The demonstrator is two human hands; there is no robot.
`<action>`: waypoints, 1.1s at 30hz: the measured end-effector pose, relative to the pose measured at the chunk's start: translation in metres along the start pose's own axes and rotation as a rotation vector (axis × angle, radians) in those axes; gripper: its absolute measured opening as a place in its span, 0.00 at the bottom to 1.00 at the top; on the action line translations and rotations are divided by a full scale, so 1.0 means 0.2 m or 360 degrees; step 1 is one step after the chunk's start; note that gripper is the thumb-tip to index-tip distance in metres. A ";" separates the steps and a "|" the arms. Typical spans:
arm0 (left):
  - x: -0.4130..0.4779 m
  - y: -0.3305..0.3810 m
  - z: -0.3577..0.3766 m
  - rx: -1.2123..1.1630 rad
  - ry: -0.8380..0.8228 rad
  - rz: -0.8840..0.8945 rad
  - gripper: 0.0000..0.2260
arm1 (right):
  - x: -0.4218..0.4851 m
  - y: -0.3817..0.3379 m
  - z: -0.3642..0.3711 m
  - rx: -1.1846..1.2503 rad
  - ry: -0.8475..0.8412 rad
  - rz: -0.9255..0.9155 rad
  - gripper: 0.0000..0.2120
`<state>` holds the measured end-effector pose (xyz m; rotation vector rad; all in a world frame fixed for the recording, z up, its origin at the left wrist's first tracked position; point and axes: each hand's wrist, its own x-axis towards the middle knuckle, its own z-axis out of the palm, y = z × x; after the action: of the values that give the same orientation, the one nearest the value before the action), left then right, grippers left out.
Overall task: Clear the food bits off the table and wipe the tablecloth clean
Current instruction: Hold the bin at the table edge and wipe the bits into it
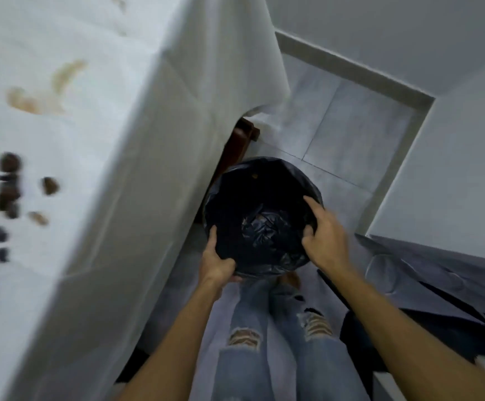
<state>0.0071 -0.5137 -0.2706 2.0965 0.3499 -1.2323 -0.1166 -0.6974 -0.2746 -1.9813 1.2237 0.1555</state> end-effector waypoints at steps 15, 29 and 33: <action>-0.93 0.09 -0.42 -0.0388 0.0040 0.0113 0.48 | -0.71 -0.54 -0.58 -0.0158 -0.0195 0.0056 0.32; -1.11 0.06 -0.62 -0.0587 -0.0012 0.0103 0.46 | -0.82 -0.82 -0.55 -0.0125 -0.0266 -0.0085 0.32; -1.11 0.06 -0.67 -0.0623 -0.0008 0.0076 0.44 | -0.80 -0.89 -0.55 -0.0212 -0.0286 -0.0106 0.28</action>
<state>-0.0118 -0.4118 -0.0334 1.7551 0.4932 -1.0446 -0.0890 -0.6181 -0.0255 -2.0698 1.0543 0.3823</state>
